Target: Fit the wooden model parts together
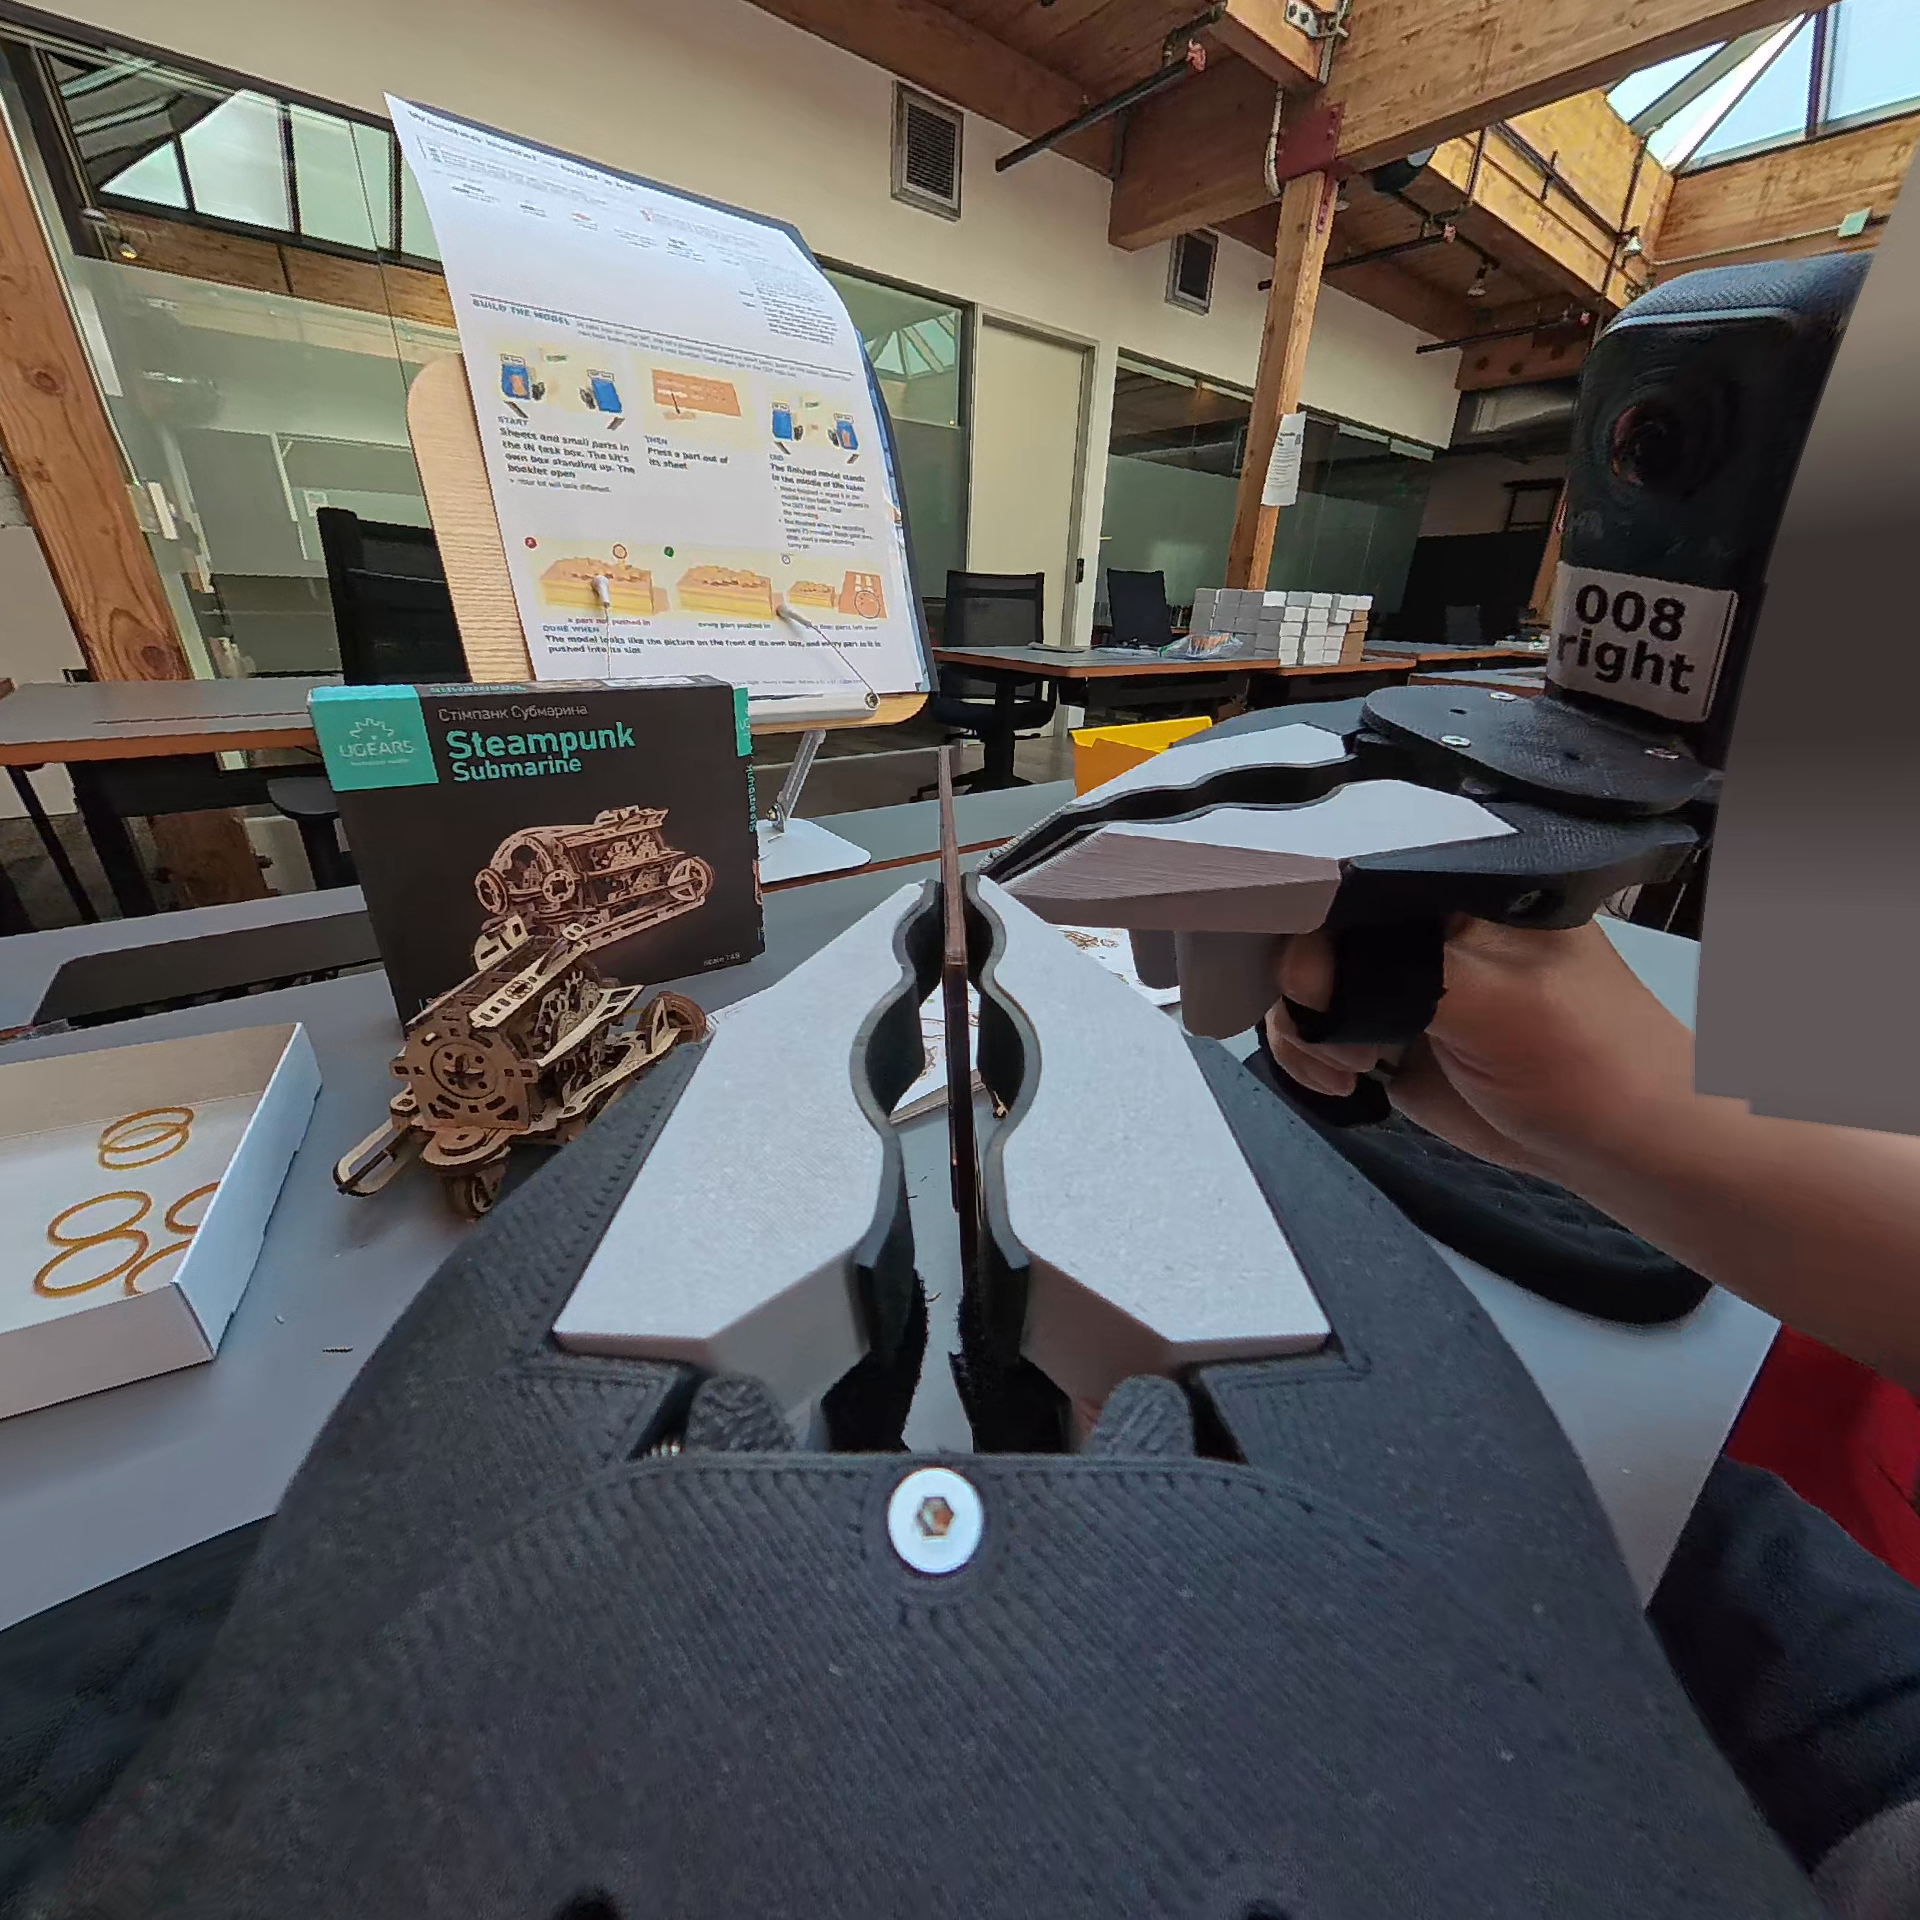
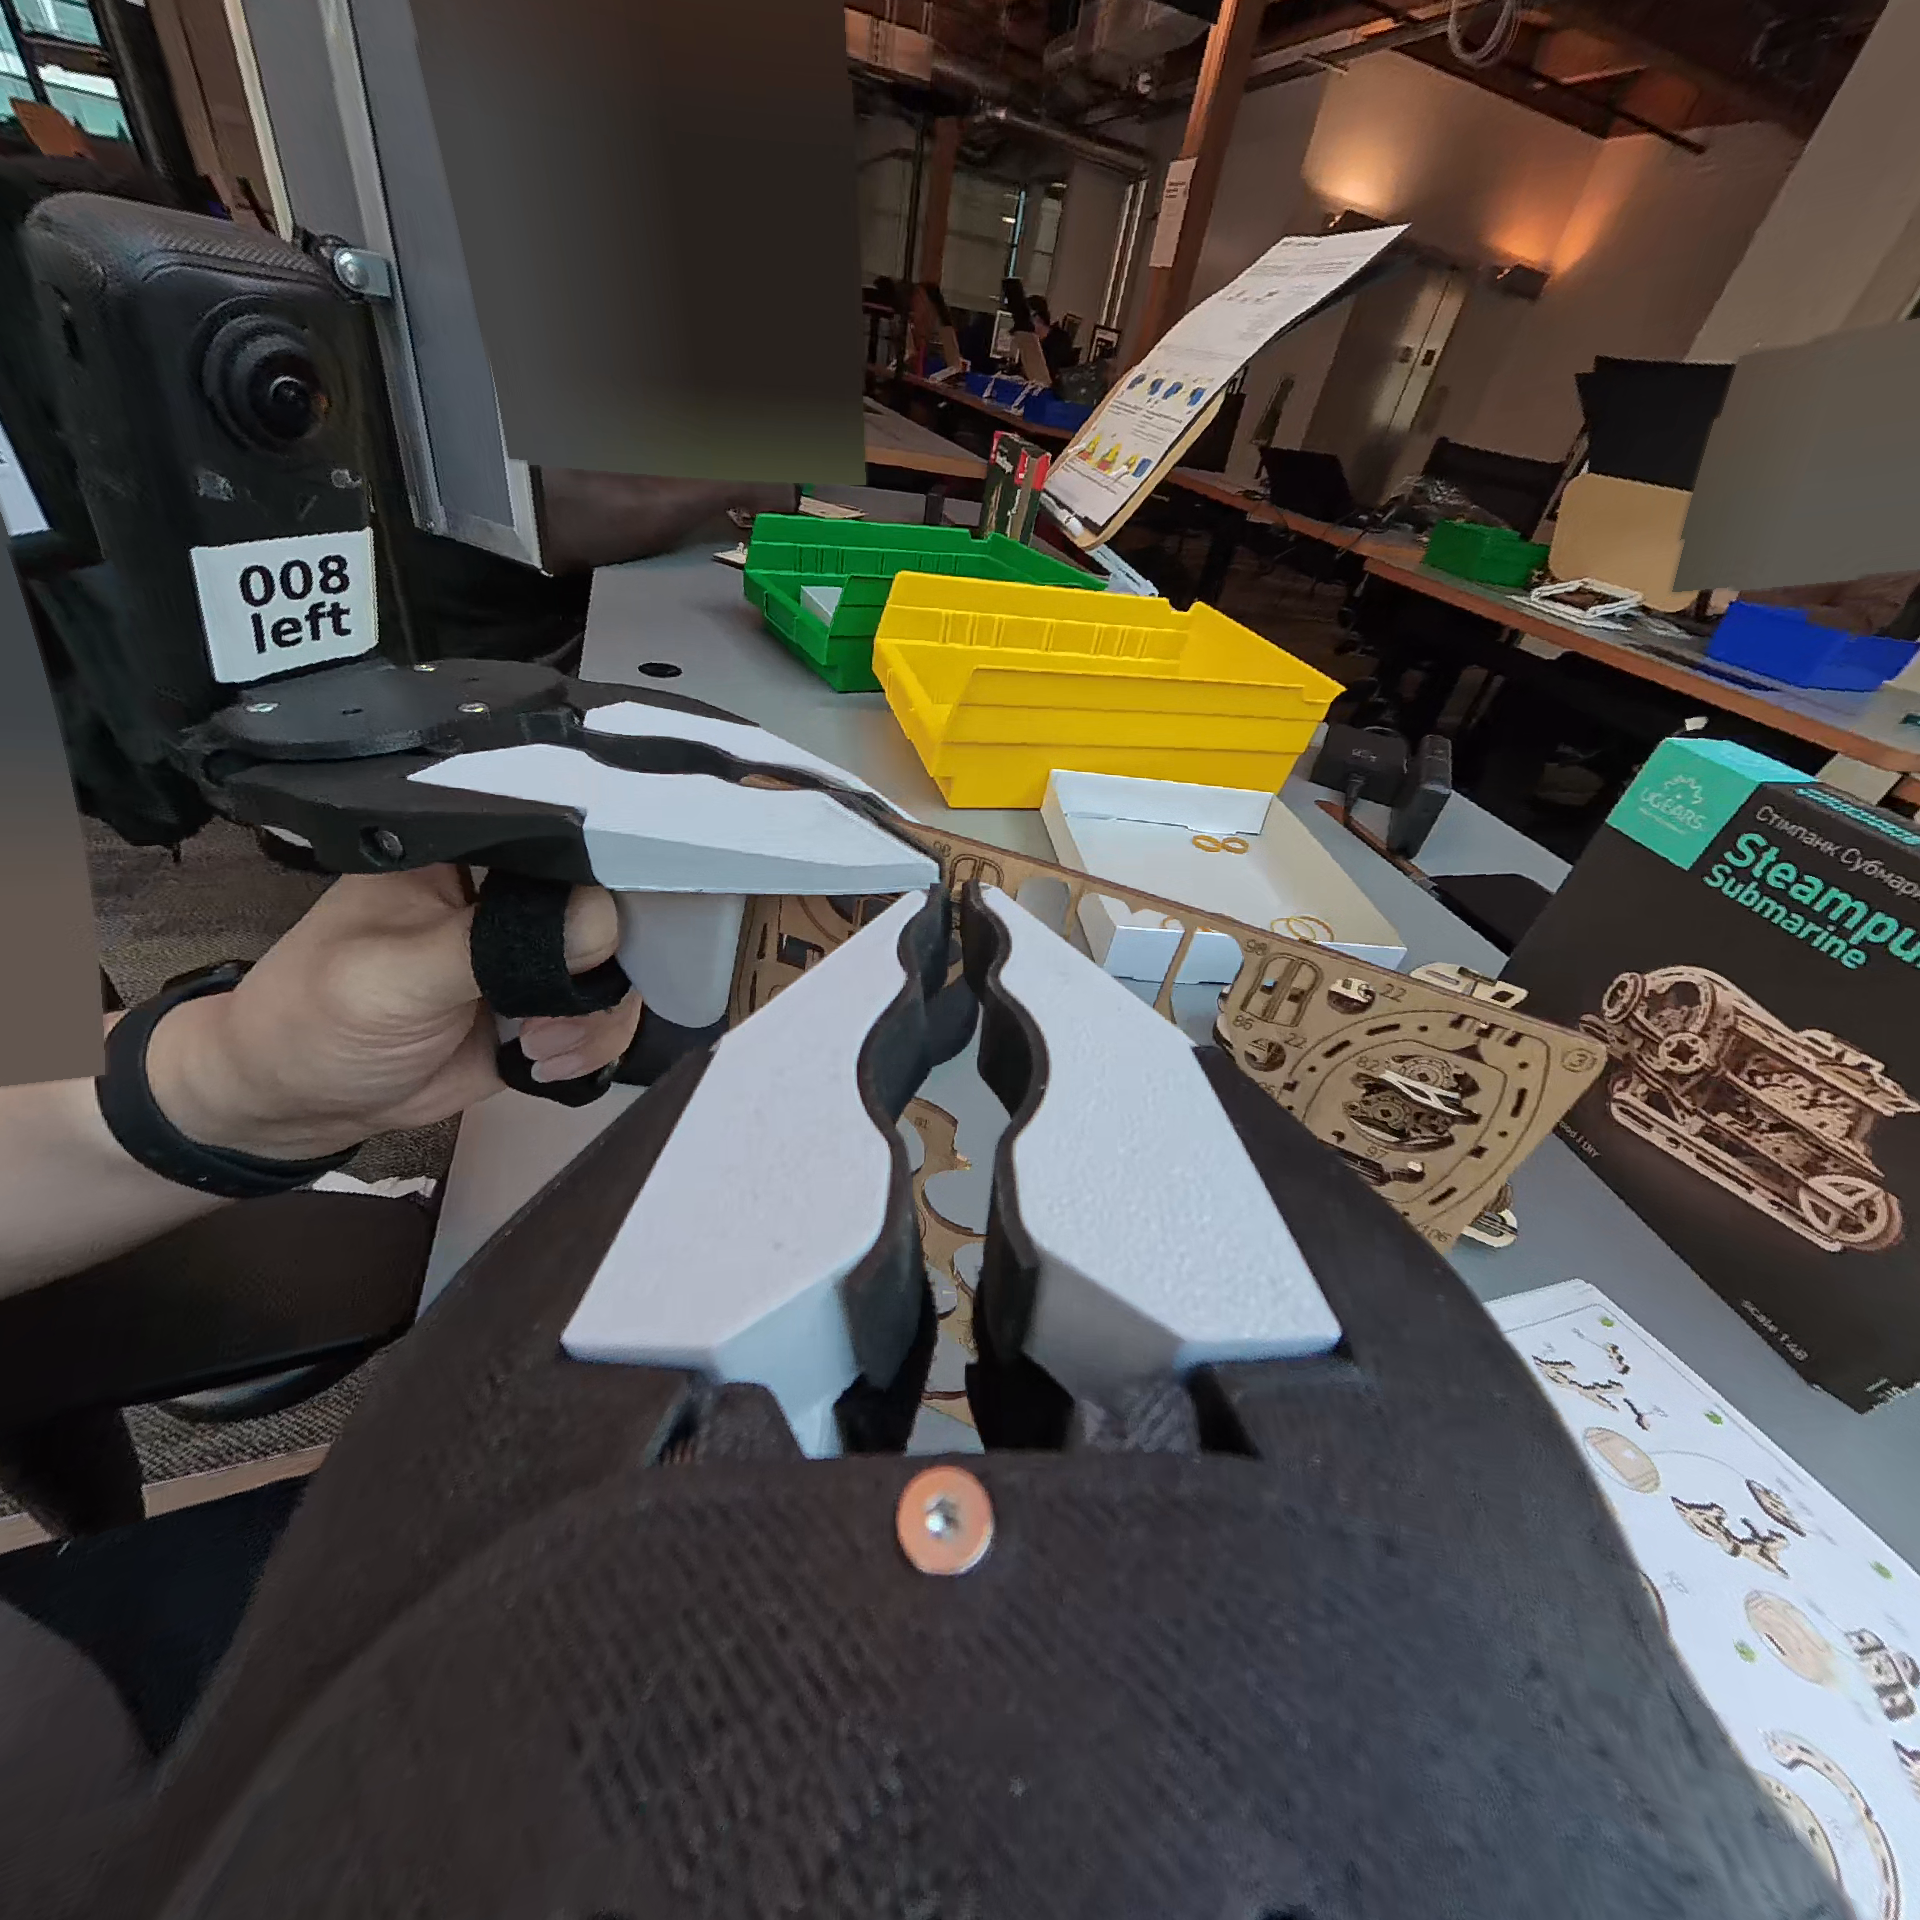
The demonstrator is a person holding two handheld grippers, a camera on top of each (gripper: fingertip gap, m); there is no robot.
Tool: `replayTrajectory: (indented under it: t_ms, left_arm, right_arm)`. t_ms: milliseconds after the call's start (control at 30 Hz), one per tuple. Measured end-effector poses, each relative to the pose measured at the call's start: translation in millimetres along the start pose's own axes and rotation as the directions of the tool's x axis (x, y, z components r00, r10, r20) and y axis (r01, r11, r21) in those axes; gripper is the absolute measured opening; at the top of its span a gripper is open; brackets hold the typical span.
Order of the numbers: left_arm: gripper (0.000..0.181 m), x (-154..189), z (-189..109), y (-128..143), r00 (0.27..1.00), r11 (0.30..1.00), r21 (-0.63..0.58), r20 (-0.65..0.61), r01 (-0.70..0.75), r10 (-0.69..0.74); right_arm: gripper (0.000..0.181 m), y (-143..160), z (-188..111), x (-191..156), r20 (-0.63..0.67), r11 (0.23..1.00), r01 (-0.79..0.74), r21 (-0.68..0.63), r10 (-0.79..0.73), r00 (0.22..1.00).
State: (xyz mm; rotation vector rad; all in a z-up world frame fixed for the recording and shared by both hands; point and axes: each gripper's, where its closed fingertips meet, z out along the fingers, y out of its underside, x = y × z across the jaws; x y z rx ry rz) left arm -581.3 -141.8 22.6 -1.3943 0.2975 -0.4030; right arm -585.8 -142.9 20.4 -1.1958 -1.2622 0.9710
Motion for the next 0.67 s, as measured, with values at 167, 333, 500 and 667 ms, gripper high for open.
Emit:
replayTrajectory:
  t_ms: [167,333,500,667]
  left_arm:
    - [0.0,-3,0,0,1.0,1.0,0.001,0.01,0.009,-0.009]
    - [0.0,-1,0,0,1.0,1.0,0.002,-0.005,-0.001,0.001]
    - [0.0,5,-1,0,0.998,1.0,0.017,-0.056,0.017,-0.016]
    - [0.0,17,-1,-1,0.985,0.999,0.003,-0.165,-0.051,0.051]
  right_arm:
    - [0.0,0,3,1,-0.114,1.0,-0.004,0.017,0.006,0.993]
    - [0.0,0,1,1,-0.127,1.0,-0.002,0.026,0.005,0.992]
    - [0.011,-5,-6,-6,-0.05,0.994,0.105,0.004,-0.105,0.993]
    - [0.032,-19,-23,-13,0.14,0.937,0.343,-0.058,-0.333,0.933]
